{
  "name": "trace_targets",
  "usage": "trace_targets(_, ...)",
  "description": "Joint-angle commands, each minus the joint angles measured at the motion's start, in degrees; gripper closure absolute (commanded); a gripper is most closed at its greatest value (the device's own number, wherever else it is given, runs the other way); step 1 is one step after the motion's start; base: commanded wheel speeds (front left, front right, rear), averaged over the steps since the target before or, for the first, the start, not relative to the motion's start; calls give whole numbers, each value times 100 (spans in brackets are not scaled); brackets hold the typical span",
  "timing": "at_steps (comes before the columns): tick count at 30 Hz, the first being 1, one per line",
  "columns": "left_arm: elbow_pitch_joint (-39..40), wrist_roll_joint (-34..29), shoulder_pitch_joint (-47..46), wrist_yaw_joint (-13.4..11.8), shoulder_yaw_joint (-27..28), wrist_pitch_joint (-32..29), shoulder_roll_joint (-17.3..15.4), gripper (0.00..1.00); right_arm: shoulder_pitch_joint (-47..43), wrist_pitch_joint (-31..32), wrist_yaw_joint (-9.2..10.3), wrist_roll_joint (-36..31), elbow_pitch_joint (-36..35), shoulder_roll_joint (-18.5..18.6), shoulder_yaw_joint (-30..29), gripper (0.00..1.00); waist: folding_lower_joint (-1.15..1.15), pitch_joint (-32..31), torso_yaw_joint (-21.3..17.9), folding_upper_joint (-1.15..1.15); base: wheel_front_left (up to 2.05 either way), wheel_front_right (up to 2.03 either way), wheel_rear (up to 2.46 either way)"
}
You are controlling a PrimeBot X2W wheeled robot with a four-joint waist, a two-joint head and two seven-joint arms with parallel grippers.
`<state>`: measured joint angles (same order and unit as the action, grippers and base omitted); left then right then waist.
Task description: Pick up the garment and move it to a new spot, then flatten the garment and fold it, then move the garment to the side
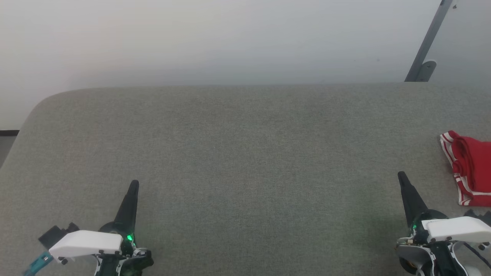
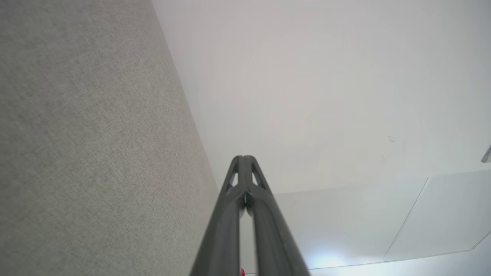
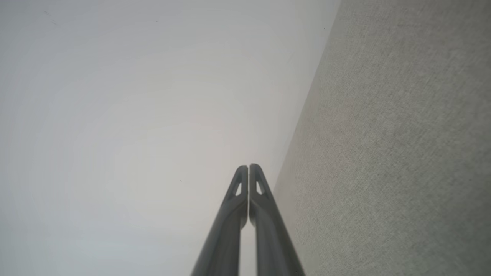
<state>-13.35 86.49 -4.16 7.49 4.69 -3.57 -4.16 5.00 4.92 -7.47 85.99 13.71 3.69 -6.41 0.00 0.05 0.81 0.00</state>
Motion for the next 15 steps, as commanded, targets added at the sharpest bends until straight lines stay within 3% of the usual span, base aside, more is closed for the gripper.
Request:
trace_targets(1,1,119,-127,0,26,-41,7,100,80,38,-3,94,4,-17,-12,100,0,1,-3,0,0,0,0)
trace_targets(15,-61,607,-228,0,75,-199,42,100,142,162,-4,576,33,-89,-14,100,0,11,-67,0,0,0,0)
